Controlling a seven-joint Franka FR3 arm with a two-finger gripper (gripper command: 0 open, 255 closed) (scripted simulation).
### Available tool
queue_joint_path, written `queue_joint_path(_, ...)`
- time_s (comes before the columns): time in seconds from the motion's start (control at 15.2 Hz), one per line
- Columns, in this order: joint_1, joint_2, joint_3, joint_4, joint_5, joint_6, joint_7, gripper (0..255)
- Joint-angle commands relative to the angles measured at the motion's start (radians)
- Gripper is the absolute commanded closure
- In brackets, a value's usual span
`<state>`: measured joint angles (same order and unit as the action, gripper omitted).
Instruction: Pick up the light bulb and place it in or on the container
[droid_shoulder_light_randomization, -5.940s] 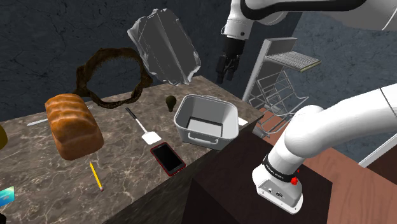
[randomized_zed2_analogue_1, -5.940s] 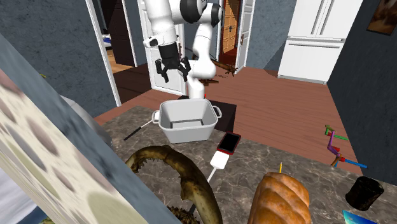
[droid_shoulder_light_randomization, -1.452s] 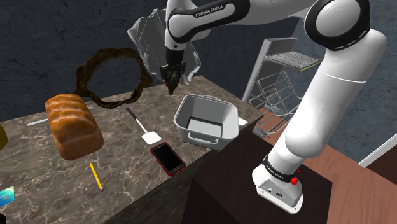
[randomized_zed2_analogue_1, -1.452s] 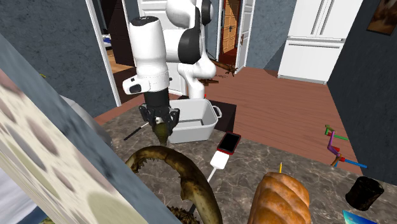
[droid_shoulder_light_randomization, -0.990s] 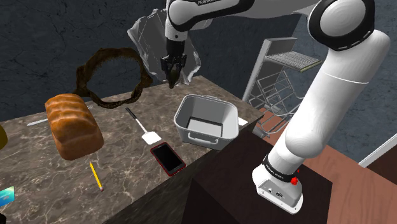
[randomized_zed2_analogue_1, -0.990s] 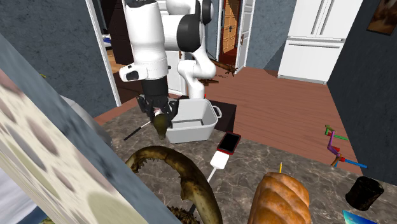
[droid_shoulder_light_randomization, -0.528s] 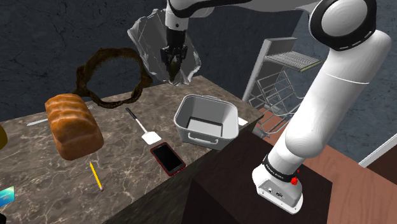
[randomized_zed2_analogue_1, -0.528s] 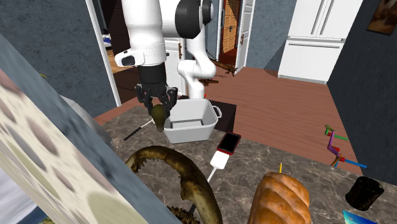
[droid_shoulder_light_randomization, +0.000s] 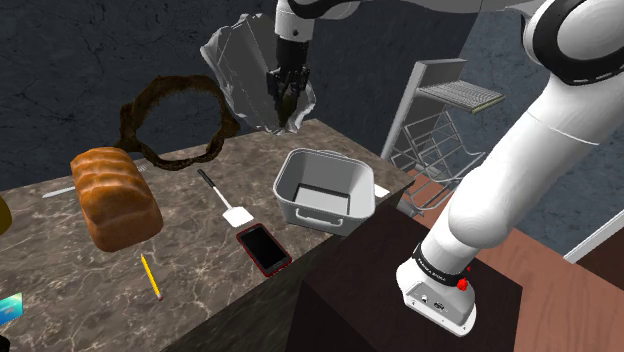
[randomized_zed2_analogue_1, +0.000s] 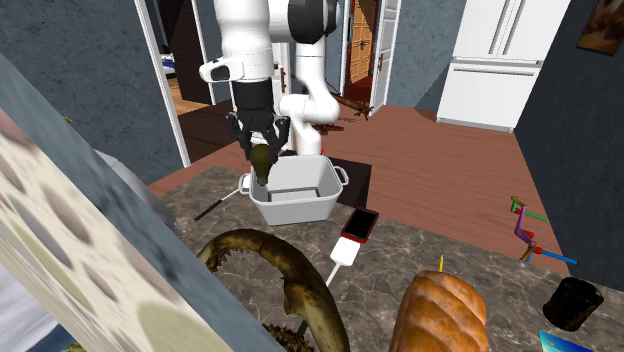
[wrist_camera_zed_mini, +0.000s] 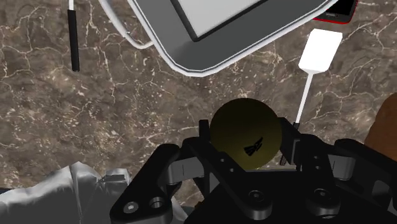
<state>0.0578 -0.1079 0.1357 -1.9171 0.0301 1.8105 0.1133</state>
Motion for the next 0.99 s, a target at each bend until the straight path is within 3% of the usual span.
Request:
queue_joint_path(0.0, 0.001, -0.085, -0.002, -0.088, 0.011, 0.004, -0.005, 255)
queue_joint_path(0.73, 0.033, -0.534, -0.01, -0.438, 0.061, -0.094, -0.006, 255)
queue_joint_path(0.92, 0.036, -0.556, -0.009, -0.478, 0.064, -0.076, -0.006, 255)
